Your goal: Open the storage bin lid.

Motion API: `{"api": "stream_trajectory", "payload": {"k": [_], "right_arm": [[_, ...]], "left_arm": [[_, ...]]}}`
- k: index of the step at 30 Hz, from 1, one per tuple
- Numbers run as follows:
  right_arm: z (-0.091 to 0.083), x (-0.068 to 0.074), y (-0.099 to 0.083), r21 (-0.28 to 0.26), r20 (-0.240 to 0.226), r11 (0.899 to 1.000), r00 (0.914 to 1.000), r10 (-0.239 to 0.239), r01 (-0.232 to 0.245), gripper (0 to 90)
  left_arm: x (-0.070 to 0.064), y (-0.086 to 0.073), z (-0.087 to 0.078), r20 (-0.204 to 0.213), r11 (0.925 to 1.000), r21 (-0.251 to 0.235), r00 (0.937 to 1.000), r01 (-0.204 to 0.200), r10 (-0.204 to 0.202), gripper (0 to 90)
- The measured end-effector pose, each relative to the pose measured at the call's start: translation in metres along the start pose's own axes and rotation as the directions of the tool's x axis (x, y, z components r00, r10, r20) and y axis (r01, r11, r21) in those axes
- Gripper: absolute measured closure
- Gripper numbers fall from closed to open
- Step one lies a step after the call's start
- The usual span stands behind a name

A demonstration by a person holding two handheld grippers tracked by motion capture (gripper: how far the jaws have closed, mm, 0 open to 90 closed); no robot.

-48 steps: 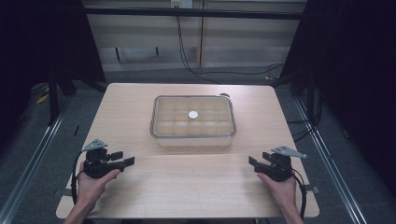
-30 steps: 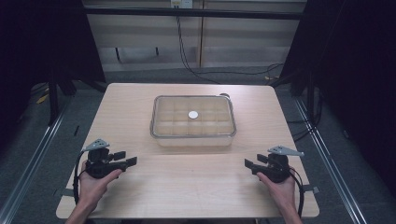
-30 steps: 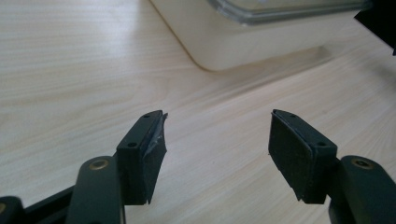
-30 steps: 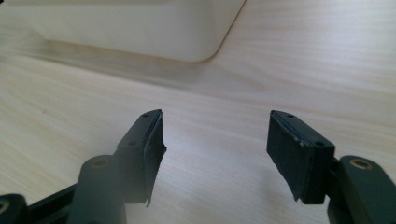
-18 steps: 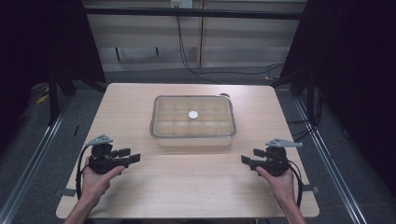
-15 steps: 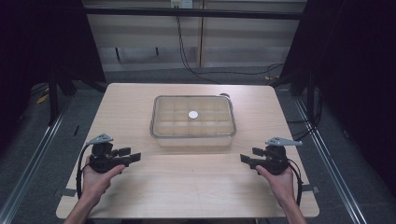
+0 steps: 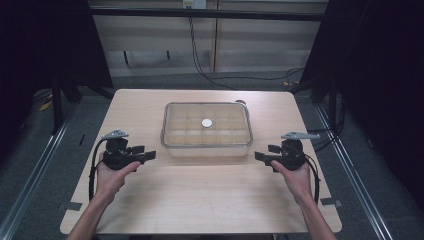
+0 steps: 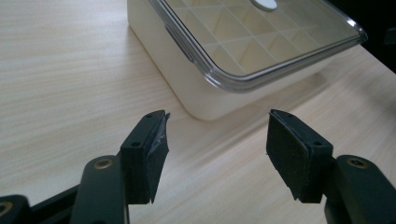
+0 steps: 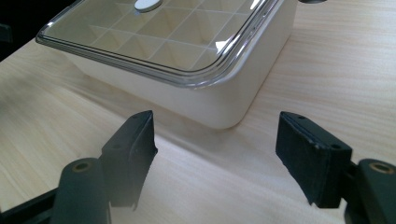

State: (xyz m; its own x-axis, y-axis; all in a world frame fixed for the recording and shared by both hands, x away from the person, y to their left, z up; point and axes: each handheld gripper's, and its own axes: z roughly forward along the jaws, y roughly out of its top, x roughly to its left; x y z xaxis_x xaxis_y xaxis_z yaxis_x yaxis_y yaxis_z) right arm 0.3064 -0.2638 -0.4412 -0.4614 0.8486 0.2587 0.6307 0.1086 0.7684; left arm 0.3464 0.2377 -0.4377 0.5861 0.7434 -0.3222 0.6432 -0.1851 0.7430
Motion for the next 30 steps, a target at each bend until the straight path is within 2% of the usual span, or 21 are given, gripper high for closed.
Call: {"api": "stream_trajectory", "payload": {"k": [3, 11, 13, 20, 23, 28, 30], "right_arm": [[0.005, -0.002, 0.008, 0.021, -0.014, 1.0, 0.9999, -0.007, 0.007, 30.0], [0.008, -0.007, 0.026, -0.005, -0.018, 1.0, 0.9998, -0.008, 0.008, 30.8], [0.008, -0.009, 0.029, -0.008, -0.019, 1.0, 0.9998, -0.01, 0.01, 31.0], [0.014, -0.021, 0.048, 0.002, -0.044, 1.0, 0.999, 0.0, 0.0, 33.3], [0.019, -0.025, 0.055, 0.006, -0.042, 1.0, 0.9991, 0.001, 0.0, 35.0], [0.029, -0.027, 0.066, 0.023, -0.056, 1.0, 0.9984, -0.01, 0.012, 37.8], [0.033, -0.027, 0.069, 0.026, -0.057, 1.0, 0.9983, -0.015, 0.017, 38.7]], "left_arm": [[-0.001, 0.007, 0.002, 0.002, 1.0, 0.001, 1.0, -0.008, 0.008, 38.1], [-0.003, 0.028, 0.006, 0.001, 0.9995, -0.002, 0.9995, -0.032, 0.032, 38.0], [-0.002, 0.03, 0.007, 0.001, 0.9996, -0.008, 0.9997, -0.025, 0.025, 38.1], [0.012, 0.042, 0.015, -0.015, 1.0, 0.0, 0.9999, 0.001, -0.001, 40.4], [0.015, 0.046, 0.019, -0.018, 1.0, 0.0, 0.9998, -0.006, 0.006, 43.1], [0.019, 0.055, 0.024, -0.009, 0.9999, -0.013, 0.9999, 0.009, -0.009, 45.5], [0.02, 0.058, 0.025, -0.008, 0.9999, -0.009, 1.0, 0.004, -0.004, 46.1]]}}
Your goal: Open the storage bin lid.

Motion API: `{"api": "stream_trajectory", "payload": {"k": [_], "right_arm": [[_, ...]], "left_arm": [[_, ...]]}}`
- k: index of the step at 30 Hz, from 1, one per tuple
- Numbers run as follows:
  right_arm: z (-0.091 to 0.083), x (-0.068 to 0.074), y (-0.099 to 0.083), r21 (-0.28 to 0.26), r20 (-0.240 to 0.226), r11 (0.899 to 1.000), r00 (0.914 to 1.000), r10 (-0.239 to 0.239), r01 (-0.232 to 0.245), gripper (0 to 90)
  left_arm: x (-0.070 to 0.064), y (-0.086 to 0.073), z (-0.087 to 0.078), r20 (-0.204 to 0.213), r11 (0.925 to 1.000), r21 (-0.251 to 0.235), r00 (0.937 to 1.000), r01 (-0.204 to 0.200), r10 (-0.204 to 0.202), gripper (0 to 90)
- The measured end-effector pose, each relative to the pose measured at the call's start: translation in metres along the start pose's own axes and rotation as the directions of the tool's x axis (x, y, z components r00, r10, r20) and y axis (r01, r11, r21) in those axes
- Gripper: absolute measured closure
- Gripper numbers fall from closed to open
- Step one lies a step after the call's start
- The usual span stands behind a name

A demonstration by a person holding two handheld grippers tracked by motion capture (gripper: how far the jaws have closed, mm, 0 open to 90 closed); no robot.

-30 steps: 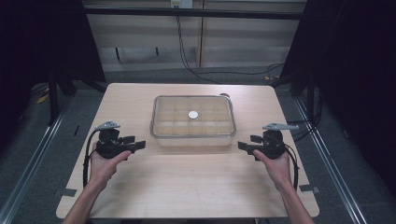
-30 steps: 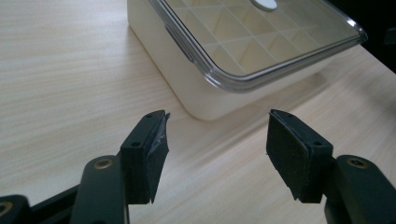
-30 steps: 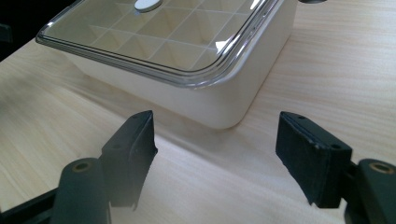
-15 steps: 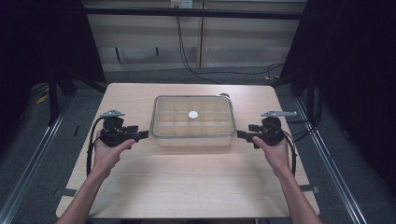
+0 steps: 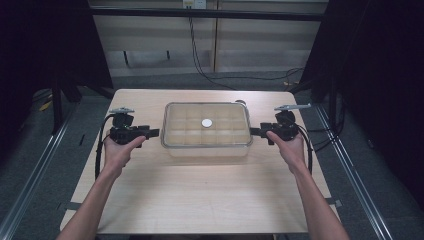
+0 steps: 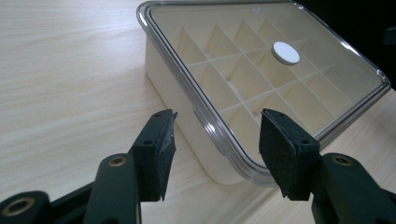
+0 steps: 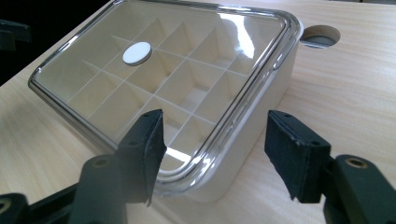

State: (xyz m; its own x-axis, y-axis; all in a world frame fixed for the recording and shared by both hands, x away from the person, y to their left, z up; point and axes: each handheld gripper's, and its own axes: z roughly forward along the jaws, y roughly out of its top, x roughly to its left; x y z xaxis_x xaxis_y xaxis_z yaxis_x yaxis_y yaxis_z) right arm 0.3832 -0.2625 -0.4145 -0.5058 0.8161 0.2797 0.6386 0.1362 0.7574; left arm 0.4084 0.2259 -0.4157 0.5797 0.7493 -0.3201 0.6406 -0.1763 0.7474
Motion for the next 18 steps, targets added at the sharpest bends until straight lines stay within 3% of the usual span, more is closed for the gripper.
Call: {"api": "stream_trajectory", "payload": {"k": [9, 18], "right_arm": [[0.019, -0.011, 0.012, 0.011, -0.007, 1.0, 1.0, 0.005, -0.005, 41.8], [0.038, -0.021, 0.024, 0.036, 0.024, 0.999, 0.9996, 0.015, -0.016, 38.8]], "left_arm": [[0.006, 0.013, 0.008, -0.001, 1.0, 0.006, 1.0, 0.003, -0.003, 45.4], [0.009, 0.019, 0.033, 0.005, 0.9982, 0.055, 0.9997, 0.023, -0.023, 41.8]]}}
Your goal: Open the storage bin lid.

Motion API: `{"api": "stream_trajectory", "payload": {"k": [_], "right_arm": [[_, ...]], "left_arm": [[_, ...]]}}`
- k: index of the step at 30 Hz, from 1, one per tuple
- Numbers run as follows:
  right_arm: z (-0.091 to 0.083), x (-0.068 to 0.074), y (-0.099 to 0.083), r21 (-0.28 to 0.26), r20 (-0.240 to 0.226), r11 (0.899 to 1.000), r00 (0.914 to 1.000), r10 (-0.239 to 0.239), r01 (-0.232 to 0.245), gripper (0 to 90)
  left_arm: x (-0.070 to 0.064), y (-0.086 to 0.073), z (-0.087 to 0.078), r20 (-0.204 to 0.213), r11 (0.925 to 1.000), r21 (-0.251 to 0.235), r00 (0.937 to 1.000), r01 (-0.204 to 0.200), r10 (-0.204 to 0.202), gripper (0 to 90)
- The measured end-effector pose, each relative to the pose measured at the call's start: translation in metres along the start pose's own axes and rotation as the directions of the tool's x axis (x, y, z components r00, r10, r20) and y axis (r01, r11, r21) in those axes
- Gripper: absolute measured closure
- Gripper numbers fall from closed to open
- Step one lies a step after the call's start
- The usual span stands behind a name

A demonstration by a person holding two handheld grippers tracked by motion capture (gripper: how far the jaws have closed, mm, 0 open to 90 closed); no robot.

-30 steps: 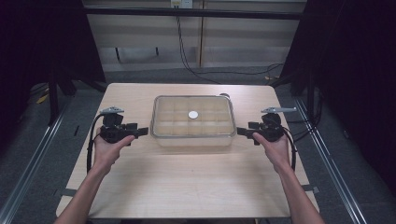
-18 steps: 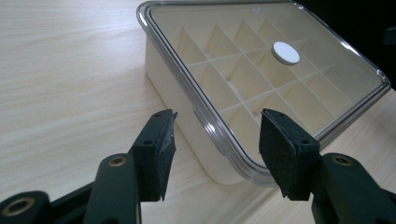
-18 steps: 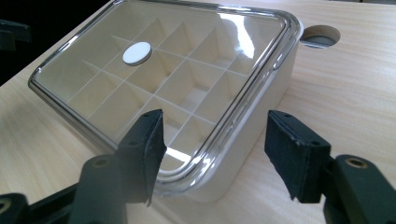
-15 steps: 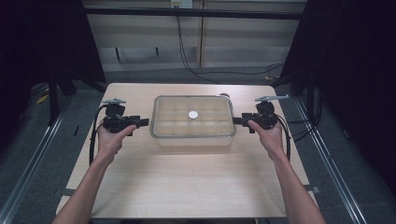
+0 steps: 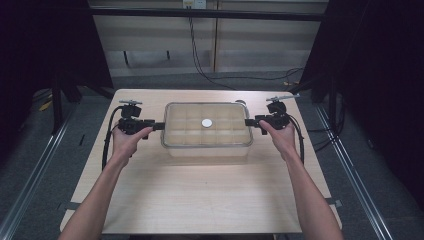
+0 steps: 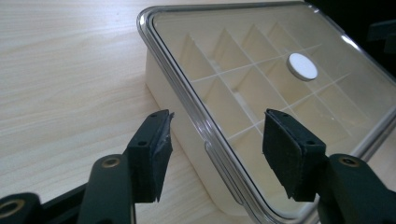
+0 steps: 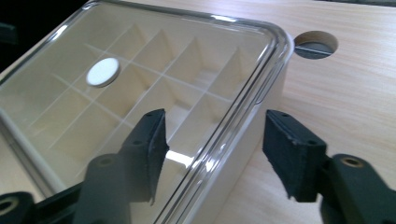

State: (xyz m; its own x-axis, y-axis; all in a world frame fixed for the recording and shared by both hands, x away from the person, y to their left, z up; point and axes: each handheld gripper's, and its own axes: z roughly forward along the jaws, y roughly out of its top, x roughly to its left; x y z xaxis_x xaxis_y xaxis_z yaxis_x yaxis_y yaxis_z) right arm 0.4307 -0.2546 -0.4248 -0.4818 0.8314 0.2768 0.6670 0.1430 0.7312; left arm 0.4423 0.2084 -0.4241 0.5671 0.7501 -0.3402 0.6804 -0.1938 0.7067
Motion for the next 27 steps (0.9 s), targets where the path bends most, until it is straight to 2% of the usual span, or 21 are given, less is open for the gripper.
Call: {"api": "stream_trajectory", "payload": {"k": [2, 4, 10, 13, 14, 16, 23, 27], "right_arm": [[0.003, -0.001, 0.004, 0.006, -0.007, 1.0, 1.0, 0.003, -0.003, 38.8], [0.005, -0.002, 0.006, 0.008, 0.01, 1.0, 1.0, 0.001, -0.001, 38.8], [0.016, -0.005, 0.012, 0.025, 0.019, 1.0, 0.9998, 0.004, -0.005, 38.5], [0.017, -0.005, 0.012, 0.017, 0.032, 1.0, 0.9995, 0.005, -0.006, 38.3], [0.019, -0.008, 0.011, 0.016, 0.003, 1.0, 0.9998, 0.02, -0.02, 38.3], [0.022, -0.008, 0.01, 0.03, 0.025, 0.999, 0.9996, 0.016, -0.016, 37.7], [0.029, -0.008, 0.008, 0.024, 0.014, 0.999, 0.9996, 0.025, -0.025, 37.1], [0.032, -0.007, 0.007, 0.033, 0.007, 0.999, 0.9998, 0.02, -0.02, 37.3]], "left_arm": [[0.0, 0.0, 0.006, -0.006, 0.9998, 0.019, 1.0, -0.005, 0.006, 41.3], [0.0, 0.0, 0.008, -0.008, 0.9998, 0.021, 1.0, -0.005, 0.005, 40.8], [0.001, 0.002, 0.018, -0.005, 0.9995, 0.032, 1.0, 0.002, -0.002, 40.4], [0.0, 0.002, 0.019, -0.022, 0.999, 0.044, 0.9998, -0.004, 0.005, 40.4], [0.0, 0.001, 0.022, -0.011, 0.999, 0.044, 0.9999, 0.0, 0.0, 40.4], [-0.001, 0.0, 0.024, -0.006, 0.9985, 0.055, 1.0, -0.004, 0.005, 40.9], [-0.002, 0.0, 0.026, 0.015, 0.9981, 0.06, 0.9998, -0.015, 0.014, 47.6], [0.001, 0.0, 0.028, 0.031, 0.9984, 0.057, 0.9995, 0.004, -0.006, 46.9]]}}
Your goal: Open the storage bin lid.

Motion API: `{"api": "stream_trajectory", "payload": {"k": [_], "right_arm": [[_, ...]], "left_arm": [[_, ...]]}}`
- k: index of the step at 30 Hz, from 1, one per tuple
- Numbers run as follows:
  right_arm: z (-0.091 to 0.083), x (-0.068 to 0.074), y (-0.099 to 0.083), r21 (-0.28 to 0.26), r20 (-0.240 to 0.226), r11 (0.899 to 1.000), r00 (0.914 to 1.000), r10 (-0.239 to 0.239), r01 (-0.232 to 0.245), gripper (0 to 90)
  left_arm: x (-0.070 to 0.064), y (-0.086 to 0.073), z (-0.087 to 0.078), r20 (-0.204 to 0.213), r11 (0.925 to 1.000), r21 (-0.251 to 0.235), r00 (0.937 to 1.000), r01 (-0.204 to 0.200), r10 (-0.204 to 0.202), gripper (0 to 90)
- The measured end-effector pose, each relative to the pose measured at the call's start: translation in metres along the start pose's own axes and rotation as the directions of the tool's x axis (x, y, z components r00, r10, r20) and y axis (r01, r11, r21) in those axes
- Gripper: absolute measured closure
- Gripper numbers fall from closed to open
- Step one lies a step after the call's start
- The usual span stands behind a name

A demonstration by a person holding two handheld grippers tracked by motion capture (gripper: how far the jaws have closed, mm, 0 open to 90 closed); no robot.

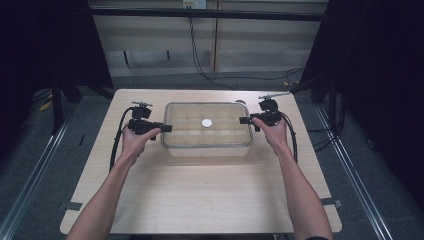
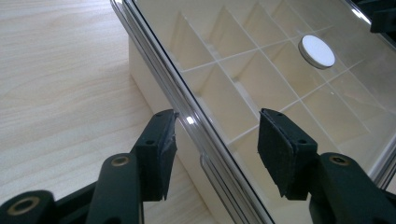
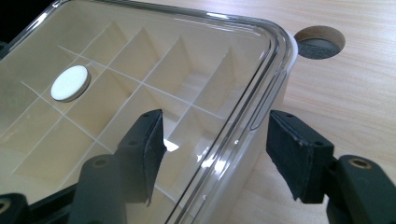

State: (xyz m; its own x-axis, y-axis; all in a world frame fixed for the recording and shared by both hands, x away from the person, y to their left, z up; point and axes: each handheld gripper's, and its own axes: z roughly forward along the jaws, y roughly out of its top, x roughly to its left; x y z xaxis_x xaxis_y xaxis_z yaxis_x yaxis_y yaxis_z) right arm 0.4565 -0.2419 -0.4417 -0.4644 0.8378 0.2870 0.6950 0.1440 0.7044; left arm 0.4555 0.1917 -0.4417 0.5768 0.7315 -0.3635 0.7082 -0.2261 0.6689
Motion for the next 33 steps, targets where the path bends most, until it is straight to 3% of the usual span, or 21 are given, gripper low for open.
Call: {"api": "stream_trajectory", "payload": {"k": [3, 6, 15, 27, 33], "right_arm": [[0.0019, -0.0004, 0.0002, -0.006, 0.006, 1.0, 1.0, 0.005, -0.005, 37.4], [0.005, -0.0023, -0.0009, -0.01, 0.002, 1.0, 0.9999, 0.012, -0.012, 36.8], [0.0085, -0.0049, -0.0026, -0.02, -0.022, 0.999, 0.9989, 0.042, -0.042, 34.9], [0.0084, -0.0025, -0.0021, -0.012, -0.012, 0.999, 0.9991, 0.039, -0.04, 34.2], [0.0067, -0.0004, -0.0025, -0.026, -0.002, 0.999, 0.9995, 0.032, -0.032, 34.6]], "left_arm": [[0.0017, 0.0001, 0.0006, 0.006, 1.0, -0.005, 1.0, 0.004, -0.004, 47.6], [0.0032, 0.0008, 0.0045, 0.021, 0.9993, -0.01, 0.9992, 0.035, -0.035, 46.8], [0.0022, 0.0022, 0.0056, 0.024, 0.9996, -0.001, 0.9993, 0.028, -0.028, 47.7], [0.0004, 0.0031, 0.0058, 0.029, 0.9997, 0.022, 0.9995, 0.012, -0.013, 45.5], [-0.0013, 0.002, 0.0049, 0.02, 0.9998, 0.011, 0.9997, 0.015, -0.015, 45.7]]}}
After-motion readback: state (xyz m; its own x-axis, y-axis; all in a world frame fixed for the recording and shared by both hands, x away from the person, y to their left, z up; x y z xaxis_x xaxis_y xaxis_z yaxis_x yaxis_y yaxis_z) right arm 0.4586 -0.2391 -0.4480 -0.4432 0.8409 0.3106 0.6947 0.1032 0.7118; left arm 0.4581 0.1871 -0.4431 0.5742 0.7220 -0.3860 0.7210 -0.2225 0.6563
